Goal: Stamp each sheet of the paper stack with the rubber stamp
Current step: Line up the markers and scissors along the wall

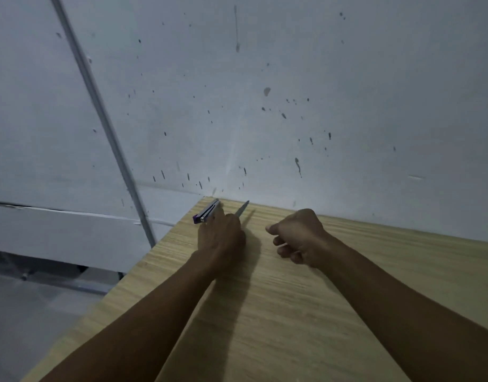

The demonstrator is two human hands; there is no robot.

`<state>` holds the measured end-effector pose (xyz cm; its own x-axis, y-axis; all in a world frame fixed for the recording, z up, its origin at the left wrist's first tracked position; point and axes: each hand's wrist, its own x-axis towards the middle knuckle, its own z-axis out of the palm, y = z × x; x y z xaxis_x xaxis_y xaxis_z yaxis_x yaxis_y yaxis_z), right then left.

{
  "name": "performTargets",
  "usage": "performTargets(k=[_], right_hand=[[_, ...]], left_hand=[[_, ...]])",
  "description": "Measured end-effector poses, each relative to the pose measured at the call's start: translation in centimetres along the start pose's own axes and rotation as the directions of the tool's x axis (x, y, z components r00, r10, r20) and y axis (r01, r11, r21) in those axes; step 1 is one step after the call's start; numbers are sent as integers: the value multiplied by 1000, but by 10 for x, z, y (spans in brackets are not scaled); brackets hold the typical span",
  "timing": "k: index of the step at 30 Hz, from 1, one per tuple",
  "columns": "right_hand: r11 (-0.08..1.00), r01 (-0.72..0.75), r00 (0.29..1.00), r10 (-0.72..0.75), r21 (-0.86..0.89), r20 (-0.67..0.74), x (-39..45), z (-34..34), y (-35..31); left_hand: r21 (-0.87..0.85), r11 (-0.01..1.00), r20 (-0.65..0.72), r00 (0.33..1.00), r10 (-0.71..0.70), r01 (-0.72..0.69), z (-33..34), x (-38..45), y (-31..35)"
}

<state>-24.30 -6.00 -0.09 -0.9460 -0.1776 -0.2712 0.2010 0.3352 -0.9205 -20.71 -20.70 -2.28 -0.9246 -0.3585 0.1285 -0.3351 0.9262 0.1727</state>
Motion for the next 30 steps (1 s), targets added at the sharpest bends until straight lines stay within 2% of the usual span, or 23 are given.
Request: performTargets(k=[2,6,12,14,16,19,24,30], right_hand=[[998,35,999,-37,-51,-31,0,-8,5],[987,85,996,-89,-139,-30,-3,-17,11],[966,161,986,-167,-202,-13,-10,-28,17],[950,200,978,-208,-241,-9,-12,-29,20],[928,242,968,-253,-282,0,-13,-29,23],[888,293,951,-307,-355,16,-17,-30,26],[787,329,930,-367,-522,32,-20,-29,33],[722,357,910,-412,-593,46,-20,-35,43]], left_hand=[[63,998,3,1000,-16,16,5,3,4],[50,996,-26,997,-75,76,16,6,9],[22,999,-25,999,-27,27,20,3,7],[56,998,-70,998,-7,11,20,2,5],[89,995,-118,992,44,-34,19,1,1],[106,989,-115,987,114,-102,16,-2,-2],[85,990,-110,987,118,-109,17,-1,-6],[113,990,-85,992,95,-85,17,2,-6]])
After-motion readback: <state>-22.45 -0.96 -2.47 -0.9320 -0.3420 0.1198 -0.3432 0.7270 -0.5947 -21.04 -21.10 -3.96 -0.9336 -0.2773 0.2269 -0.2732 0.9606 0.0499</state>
